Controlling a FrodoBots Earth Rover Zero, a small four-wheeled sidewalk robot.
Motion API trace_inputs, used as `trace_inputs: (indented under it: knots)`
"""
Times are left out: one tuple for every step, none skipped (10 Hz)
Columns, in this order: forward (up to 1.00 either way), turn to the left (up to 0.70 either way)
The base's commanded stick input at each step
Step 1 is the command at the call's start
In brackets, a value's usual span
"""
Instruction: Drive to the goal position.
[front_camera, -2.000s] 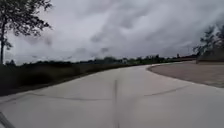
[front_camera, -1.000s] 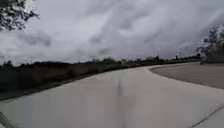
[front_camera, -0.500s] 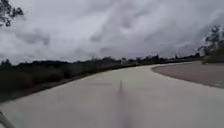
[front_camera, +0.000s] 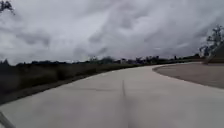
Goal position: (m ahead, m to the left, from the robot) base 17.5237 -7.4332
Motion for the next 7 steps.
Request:
trace_inputs:
  knots:
    - [0.85, 0.00]
    - [0.85, 0.00]
    - [0.85, 0.00]
    - [0.85, 0.00]
    - [0.85, 0.00]
    - [0.85, 0.00]
    - [0.85, 0.00]
